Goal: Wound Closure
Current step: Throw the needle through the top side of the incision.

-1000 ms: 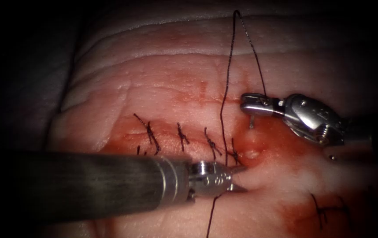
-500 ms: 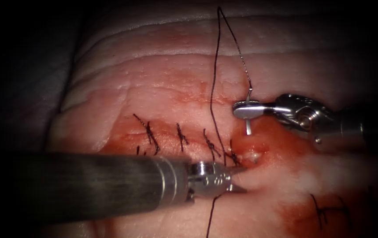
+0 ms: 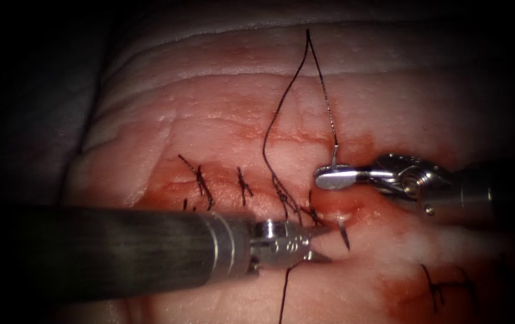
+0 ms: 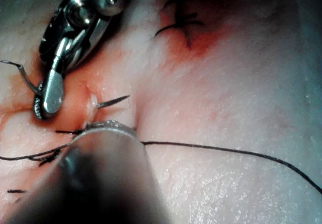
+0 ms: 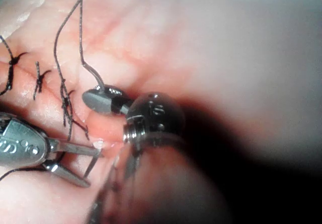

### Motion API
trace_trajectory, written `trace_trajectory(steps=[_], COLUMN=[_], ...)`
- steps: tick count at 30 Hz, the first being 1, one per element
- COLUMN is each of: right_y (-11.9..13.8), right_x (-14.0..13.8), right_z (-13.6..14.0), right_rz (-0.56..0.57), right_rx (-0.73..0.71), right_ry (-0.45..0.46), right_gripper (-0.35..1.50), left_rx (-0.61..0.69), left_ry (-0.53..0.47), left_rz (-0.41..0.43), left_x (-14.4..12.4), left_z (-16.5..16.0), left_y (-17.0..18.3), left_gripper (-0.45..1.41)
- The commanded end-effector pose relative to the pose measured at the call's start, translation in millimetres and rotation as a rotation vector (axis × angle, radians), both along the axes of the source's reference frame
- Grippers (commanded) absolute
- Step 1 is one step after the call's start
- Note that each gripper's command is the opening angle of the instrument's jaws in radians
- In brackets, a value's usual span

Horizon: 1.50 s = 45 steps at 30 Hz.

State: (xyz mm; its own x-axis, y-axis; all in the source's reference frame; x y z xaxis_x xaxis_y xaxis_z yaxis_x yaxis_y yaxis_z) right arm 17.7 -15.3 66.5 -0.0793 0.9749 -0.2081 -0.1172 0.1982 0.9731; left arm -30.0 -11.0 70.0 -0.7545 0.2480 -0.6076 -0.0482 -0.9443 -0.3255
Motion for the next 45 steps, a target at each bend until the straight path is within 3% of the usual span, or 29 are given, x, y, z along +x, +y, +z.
trace_trajectory(steps=[1,4,17,21,22,23,27,30,32,45], right_y=[0.8,2.8,4.7,5.1,5.3,5.3,5.6,5.4,4.3,-1.5], right_x=[0.5,0.2,0.6,0.7,0.5,0.4,0.0,-0.1,0.1,1.1], right_z=[1.1,1.9,1.4,1.4,1.3,1.3,0.9,0.8,0.7,0.5], right_rz=[0.037,0.072,0.034,0.043,0.052,0.057,0.091,0.073,0.043,-0.018], right_rx=[-0.096,-0.22,-0.364,-0.376,-0.372,-0.37,-0.167,-0.114,-0.006,0.077], right_ry=[-0.031,-0.056,-0.13,-0.153,-0.168,-0.176,-0.192,-0.18,-0.128,-0.048], right_gripper=[0.76,1.13,1.11,0.93,0.12,-0.35,-0.35,-0.35,-0.35,-0.35], left_rx=[0.0,0.001,0.001,0.002,0.002,0.002,0.001,0.001,0.003,-0.004], left_ry=[0.0,-0.001,-0.001,-0.002,-0.002,-0.002,-0.001,-0.001,0.001,-0.009], left_rz=[0.0,0.001,0.001,0.002,0.002,0.002,0.001,0.001,0.003,-0.01], left_x=[-0.6,-0.5,-0.4,-0.4,-0.4,-0.4,-0.3,-0.3,-0.3,-0.3], left_z=[0.4,0.3,0.3,0.3,0.3,0.2,0.2,0.2,0.2,0.1], left_y=[-0.3,-0.3,-0.3,-0.3,-0.3,-0.3,-0.2,-0.2,-0.1,0.2], left_gripper=[0.24,0.24,0.24,0.24,0.24,0.24,0.24,0.24,0.24,0.22])
